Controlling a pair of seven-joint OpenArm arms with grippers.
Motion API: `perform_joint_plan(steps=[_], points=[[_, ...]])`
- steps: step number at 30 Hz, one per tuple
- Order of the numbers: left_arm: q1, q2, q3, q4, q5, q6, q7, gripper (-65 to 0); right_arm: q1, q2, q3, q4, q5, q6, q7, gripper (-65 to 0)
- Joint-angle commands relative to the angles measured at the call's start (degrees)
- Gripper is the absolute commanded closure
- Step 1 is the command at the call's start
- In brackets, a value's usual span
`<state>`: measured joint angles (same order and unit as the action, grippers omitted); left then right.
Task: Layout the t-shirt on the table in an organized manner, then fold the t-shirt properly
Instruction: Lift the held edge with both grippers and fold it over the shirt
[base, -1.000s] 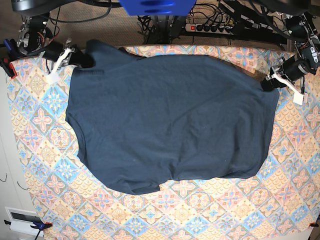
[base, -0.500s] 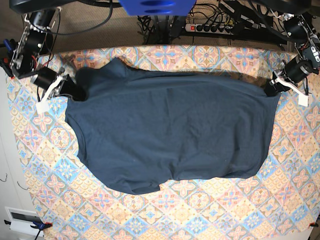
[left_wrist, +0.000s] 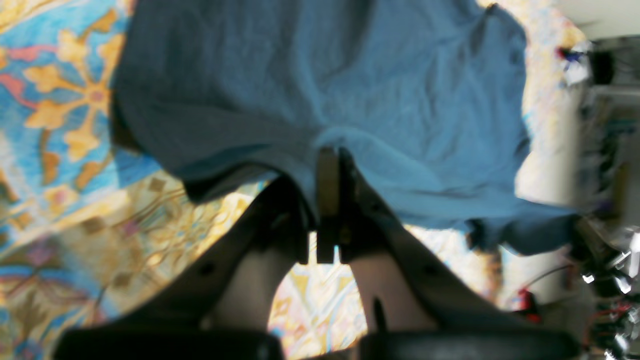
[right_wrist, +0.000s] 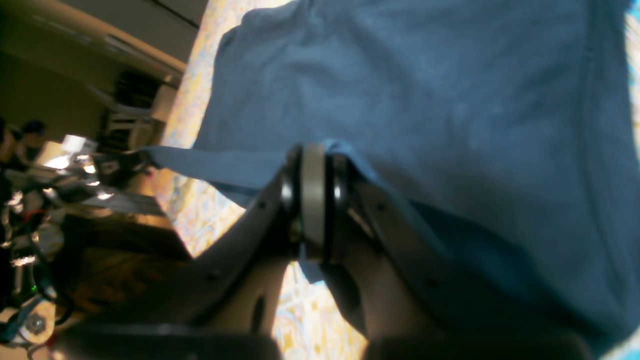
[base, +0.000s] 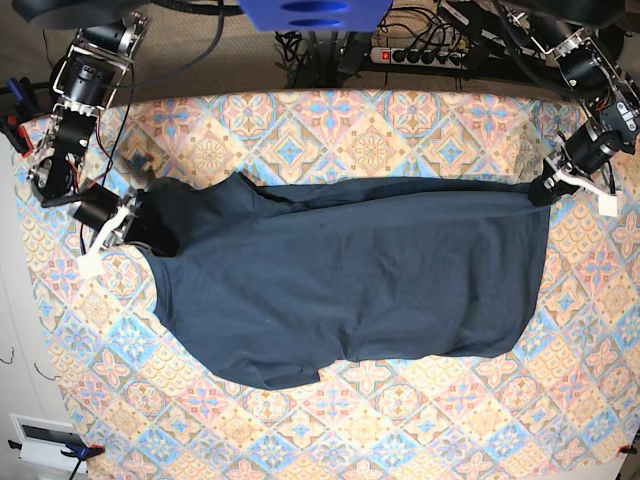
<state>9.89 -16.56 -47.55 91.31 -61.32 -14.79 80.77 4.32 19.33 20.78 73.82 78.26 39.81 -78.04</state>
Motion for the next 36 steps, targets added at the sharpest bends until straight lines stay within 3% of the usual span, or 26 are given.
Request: perform_joint_plan(steps=[1, 12, 16, 22, 28, 36], points=[[-0.9, -0.7, -1.4, 0.2, -1.0, 0.1, -0.8, 0.0, 1.9, 1.3, 0.0, 0.7, 1.4, 0.2, 1.2, -1.1], [-5.4, 0.2, -2.8, -7.0, -0.7, 0.1, -0.8, 0.0, 3.5, 1.3, -1.7, 0.6, -3.8, 0.2, 4.6, -1.2], [-5.6, 0.2, -2.8, -8.2, 1.9, 0.1, -3.5, 0.0, 3.5, 1.2, -1.7, 0.6, -6.5, 0.2, 4.7, -1.4], [-5.8, 0.4, -2.8, -8.3, 3.9, 0.1, -5.0, 0.0, 3.5, -2.2, -1.4, 0.6, -8.1, 0.2, 5.4, -1.5], [-5.8, 0.2, -2.7, -8.4, 5.2, 0.4, -6.3, -0.8, 3.5, -3.1, -1.7, 0.6, -8.1, 0.2, 8.0, -3.2], [-5.3, 0.0, -2.9, -8.4, 4.5, 0.4, -6.3, -35.1, 3.3, -2.7, -0.9, 0.9, -8.1, 0.2, 8.5, -22.4]])
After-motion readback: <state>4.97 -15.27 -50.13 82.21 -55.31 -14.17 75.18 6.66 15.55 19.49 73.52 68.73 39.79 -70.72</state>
